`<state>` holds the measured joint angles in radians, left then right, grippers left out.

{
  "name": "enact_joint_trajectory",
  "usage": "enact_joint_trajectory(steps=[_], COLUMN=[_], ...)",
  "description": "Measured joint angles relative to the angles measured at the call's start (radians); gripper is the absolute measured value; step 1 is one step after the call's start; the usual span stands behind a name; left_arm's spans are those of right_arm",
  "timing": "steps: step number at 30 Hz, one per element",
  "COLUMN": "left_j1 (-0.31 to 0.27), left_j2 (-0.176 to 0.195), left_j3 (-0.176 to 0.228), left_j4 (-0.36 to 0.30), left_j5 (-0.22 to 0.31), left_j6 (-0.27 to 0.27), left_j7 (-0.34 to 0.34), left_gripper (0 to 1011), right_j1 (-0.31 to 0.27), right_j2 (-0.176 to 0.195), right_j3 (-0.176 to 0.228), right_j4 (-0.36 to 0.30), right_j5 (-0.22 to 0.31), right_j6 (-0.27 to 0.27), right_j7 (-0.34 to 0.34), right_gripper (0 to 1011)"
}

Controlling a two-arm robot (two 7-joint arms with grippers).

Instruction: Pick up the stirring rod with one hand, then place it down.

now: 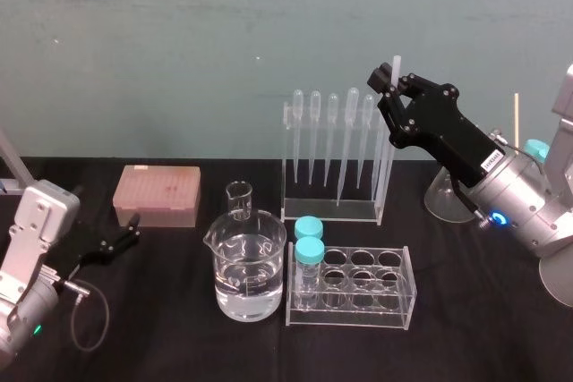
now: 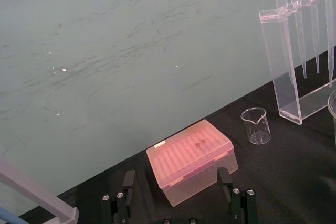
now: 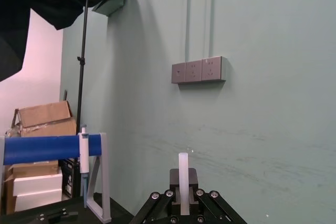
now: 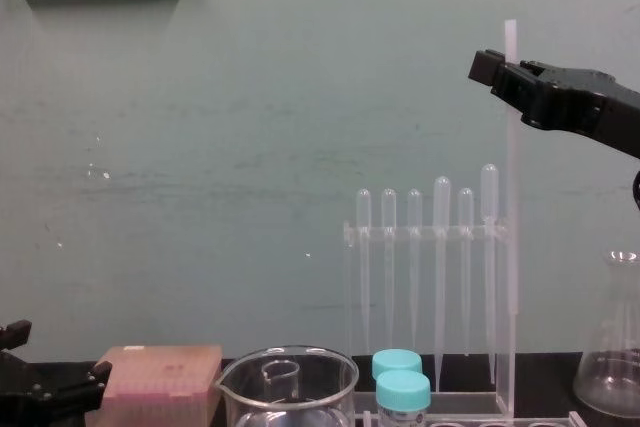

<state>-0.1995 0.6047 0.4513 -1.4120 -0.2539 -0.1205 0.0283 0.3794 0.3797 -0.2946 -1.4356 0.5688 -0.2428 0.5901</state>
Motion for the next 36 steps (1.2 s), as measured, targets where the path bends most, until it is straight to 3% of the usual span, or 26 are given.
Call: enact_joint_trajectory(steps=[36], left_j1=[0.0], left_j2=[0.0], left_j3=[0.0], left_j4=[0.0], left_j5=[0.0], left_j6=[0.0], left_j7=[0.0], left_gripper=[1000], right_j1=[-0.015], right_j2=[0.033], right_j3=[-0.016], right_j4=[-0.014], right_j5=[0.015], right_j6=[0.011], right_j7=[0.016], right_gripper=[78])
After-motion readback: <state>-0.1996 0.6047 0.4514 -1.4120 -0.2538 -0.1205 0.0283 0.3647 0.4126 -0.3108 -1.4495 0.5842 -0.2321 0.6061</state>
